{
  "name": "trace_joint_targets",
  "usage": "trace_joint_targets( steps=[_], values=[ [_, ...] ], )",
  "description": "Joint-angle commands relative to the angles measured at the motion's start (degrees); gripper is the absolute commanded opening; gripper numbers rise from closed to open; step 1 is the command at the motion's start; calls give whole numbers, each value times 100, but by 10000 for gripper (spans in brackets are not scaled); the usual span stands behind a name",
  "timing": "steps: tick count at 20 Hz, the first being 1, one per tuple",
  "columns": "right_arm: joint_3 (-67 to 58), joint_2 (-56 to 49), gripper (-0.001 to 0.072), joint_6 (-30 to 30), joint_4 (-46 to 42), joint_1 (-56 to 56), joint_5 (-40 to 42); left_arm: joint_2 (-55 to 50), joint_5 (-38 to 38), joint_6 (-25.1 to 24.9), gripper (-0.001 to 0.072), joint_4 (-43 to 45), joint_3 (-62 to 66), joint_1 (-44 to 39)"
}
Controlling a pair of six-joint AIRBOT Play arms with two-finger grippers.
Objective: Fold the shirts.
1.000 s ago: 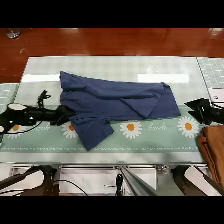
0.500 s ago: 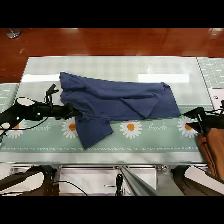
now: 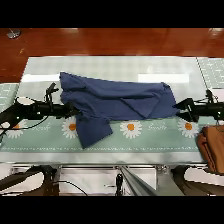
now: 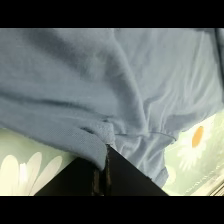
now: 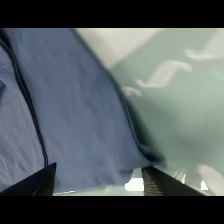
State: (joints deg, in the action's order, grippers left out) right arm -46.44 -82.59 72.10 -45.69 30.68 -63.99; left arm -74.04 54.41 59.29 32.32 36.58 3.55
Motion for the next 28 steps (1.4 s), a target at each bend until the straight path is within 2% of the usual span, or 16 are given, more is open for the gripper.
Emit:
trace_joint_targets(
  steps=[1,2,3,5,7,10,14,17,18,21,24,28],
  values=[
    [-323,-201,372,315,-136,-710,256,2,-4,-11,28,-109,9,0],
    [-356,-201,142,374,-140,-815,396,2,-2,-11,28,-109,9,0],
    [-409,-201,21,374,-138,-879,485,4,0,-11,28,-109,9,0],
    [-721,-197,20,365,-125,-898,258,31,74,-11,28,-111,210,63],
    [-1462,-15,19,315,-76,-901,-380,153,367,-9,28,-313,898,260],
    [-3261,619,19,570,-87,-898,-715,509,546,-4,28,-841,2754,442],
    [-6105,1182,19,1019,-343,-898,-922,798,516,348,28,-743,5578,459],
    [-6870,1928,19,1401,-859,-894,-997,1023,726,1692,27,1080,7311,542],
    [-6889,2262,19,1316,-944,-896,-1049,1128,964,1875,27,1626,7735,546],
    [-6889,3272,19,1357,-1510,-894,-1191,1738,1464,1899,27,2535,8258,542],
    [-6889,4046,20,1432,-1996,-894,-1458,2459,1845,1899,28,2955,8194,542],
    [-6889,4819,20,1467,-2090,-896,-1832,3215,2199,1897,28,3357,8192,542]
  ],
)
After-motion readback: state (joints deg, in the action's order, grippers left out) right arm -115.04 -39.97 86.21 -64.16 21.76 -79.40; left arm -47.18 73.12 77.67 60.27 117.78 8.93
